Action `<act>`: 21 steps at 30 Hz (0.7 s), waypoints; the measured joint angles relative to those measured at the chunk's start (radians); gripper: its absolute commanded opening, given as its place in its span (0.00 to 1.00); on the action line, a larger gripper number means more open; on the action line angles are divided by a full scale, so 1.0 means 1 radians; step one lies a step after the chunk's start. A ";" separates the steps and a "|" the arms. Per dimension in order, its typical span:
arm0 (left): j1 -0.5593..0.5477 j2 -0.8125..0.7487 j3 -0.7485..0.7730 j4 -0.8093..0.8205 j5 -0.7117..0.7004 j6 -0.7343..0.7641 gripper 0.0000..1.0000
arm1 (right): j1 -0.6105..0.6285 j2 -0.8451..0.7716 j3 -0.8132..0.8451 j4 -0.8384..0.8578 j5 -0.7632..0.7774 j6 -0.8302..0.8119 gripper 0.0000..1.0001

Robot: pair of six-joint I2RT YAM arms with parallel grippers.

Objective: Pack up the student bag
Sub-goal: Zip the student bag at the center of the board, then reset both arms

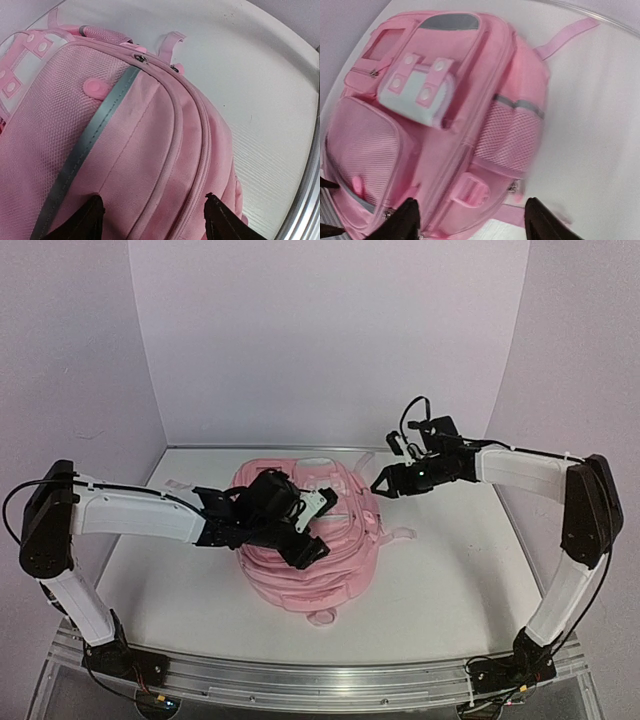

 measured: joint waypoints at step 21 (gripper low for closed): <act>0.999 -0.379 -0.310 0.003 0.228 -0.360 1.00 | -0.400 -0.406 -0.485 0.324 0.368 0.214 0.98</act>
